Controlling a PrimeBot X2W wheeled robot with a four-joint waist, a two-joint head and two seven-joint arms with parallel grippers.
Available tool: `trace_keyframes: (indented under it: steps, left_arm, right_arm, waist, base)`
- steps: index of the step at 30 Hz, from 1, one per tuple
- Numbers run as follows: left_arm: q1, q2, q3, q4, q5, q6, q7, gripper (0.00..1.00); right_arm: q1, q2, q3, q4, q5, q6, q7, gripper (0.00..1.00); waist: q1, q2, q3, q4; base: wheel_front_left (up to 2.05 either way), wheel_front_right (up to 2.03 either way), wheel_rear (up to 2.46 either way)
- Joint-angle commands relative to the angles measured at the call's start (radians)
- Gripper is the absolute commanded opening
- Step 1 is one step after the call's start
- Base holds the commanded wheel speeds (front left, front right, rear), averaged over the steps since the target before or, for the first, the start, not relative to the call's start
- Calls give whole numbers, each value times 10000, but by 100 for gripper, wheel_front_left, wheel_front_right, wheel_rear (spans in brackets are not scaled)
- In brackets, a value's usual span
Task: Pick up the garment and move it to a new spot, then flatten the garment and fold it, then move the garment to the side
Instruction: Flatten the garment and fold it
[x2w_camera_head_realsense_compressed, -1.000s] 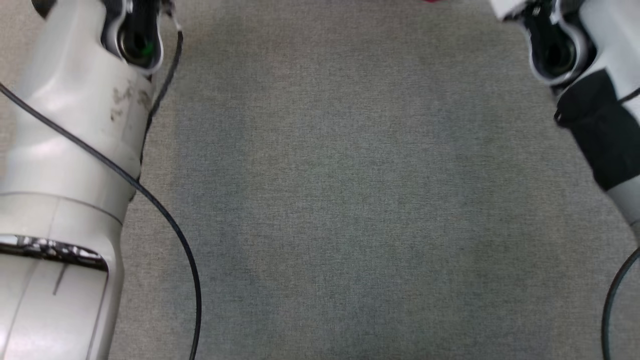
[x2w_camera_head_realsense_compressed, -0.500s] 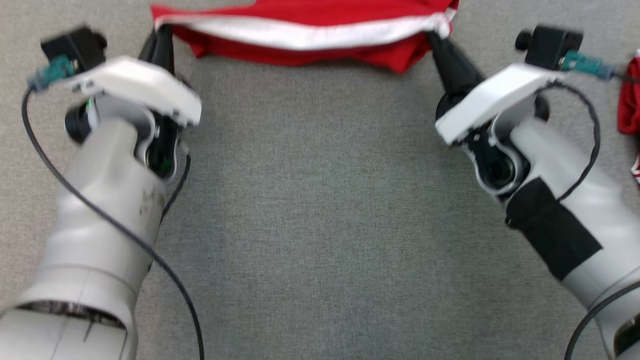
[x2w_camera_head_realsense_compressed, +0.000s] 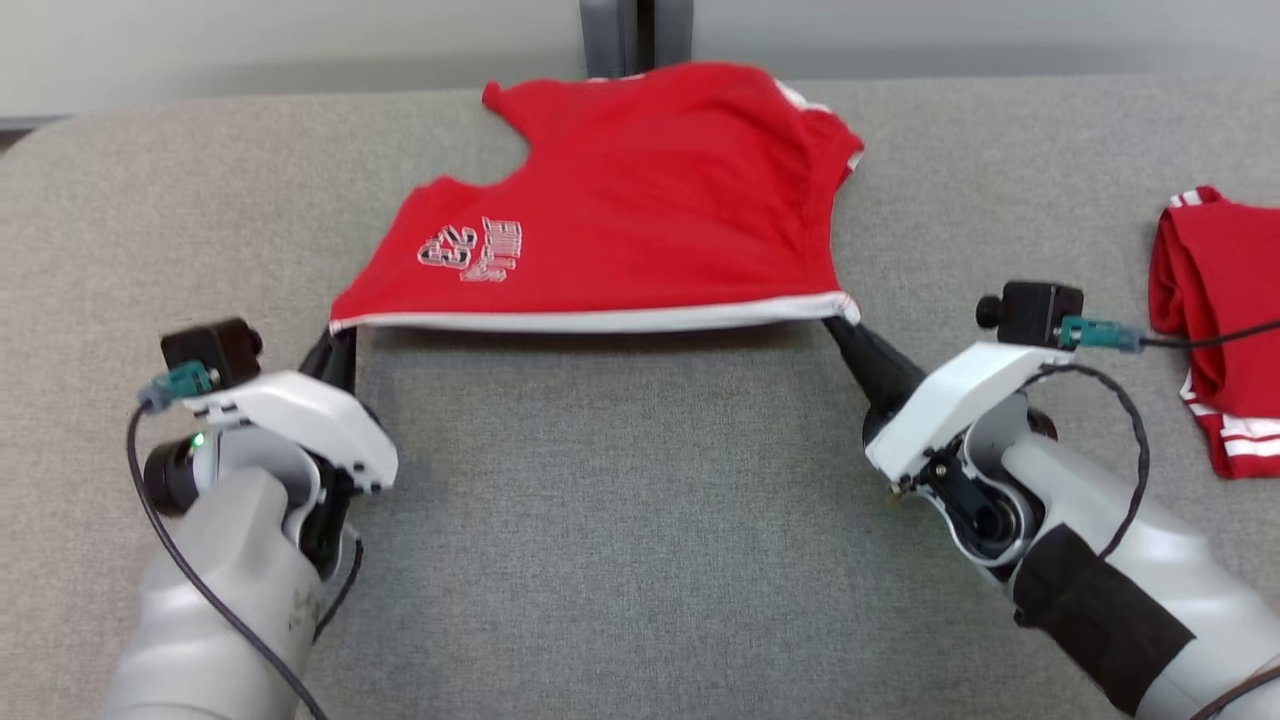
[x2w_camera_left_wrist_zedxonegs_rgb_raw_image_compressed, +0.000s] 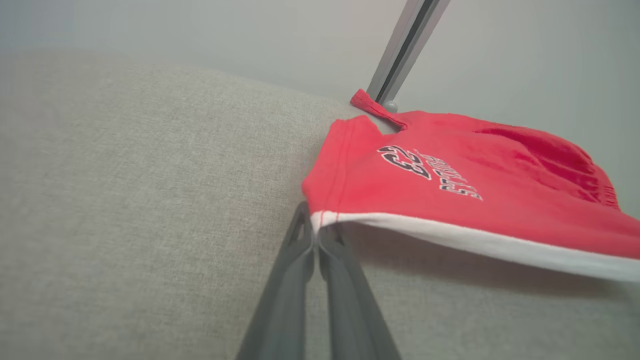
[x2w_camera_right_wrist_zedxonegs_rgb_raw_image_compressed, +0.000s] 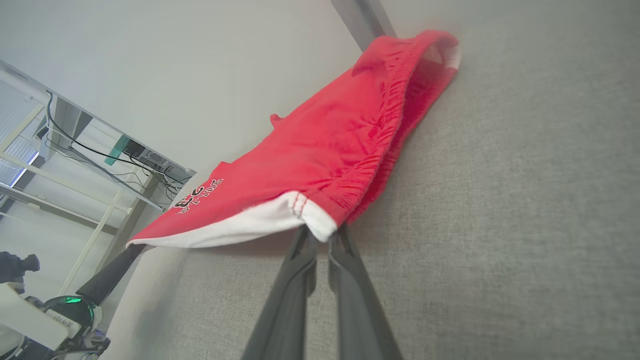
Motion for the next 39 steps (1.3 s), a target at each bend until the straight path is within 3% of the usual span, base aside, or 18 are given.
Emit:
trace_keyframes:
  steps: [1, 15, 30, 39]
  left_arm:
    - [117, 169, -13, -24, 86, 59, -41, 0]
    - [2380, 531, -565, -826, 1965, 493, -42, 0]
    - [3909, 932, -817, -1520, 3357, 793, -42, 0]
    - [4501, 846, -643, -1521, 3432, 652, -42, 0]
  right_arm:
    - [143, -98, 15, 21, 79, 0, 36, 0]
    - [1930, 65, 921, 105, 1209, 0, 1943, 0]
    - [3187, -134, 1367, -275, 1084, 0, 2282, 0]
    - [3731, -410, 1459, -505, 1087, -2, 2188, 0]
  waist:
    - [0, -1, -193, 21]
    - [0, -1, -1654, 134]
    - [0, -1, -2570, 208]
    - [0, -1, -2970, 406]
  base:
    - [0, 0, 0]
    - [0, 0, 0]
    - [0, 0, 0]
    - [0, 0, 0]
